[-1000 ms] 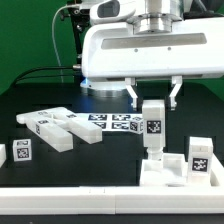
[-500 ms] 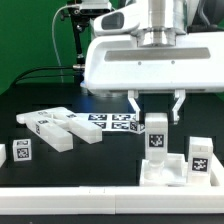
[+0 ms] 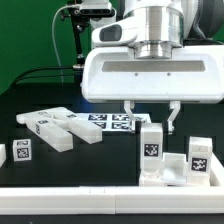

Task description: Assemble chair

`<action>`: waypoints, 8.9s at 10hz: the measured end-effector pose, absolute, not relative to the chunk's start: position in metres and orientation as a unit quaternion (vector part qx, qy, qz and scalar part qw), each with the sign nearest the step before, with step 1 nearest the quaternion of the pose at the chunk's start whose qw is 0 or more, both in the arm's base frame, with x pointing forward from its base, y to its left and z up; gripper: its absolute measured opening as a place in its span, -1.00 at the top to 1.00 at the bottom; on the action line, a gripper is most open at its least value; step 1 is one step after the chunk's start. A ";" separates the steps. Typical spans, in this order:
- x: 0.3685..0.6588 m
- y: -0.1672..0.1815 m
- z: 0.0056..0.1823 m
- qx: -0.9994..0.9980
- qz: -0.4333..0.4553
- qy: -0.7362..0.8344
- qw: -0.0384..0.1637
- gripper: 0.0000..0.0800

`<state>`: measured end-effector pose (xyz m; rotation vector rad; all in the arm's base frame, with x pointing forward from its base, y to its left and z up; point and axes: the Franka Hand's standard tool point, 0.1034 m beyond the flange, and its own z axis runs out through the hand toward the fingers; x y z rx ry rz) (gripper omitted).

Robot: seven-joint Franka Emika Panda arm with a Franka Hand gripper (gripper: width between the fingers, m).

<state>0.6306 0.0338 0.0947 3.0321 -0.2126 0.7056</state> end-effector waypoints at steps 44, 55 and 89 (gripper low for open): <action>0.642 0.039 0.073 0.982 0.019 -0.176 -0.063 -0.32; 0.649 0.045 0.072 0.680 -0.003 -0.727 -0.090 0.29; 0.654 0.044 0.083 0.876 0.008 -0.476 -0.077 -0.62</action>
Offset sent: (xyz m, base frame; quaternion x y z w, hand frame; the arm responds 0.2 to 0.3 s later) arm -0.0044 0.0088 -0.0173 -0.0054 0.0177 0.0122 0.9998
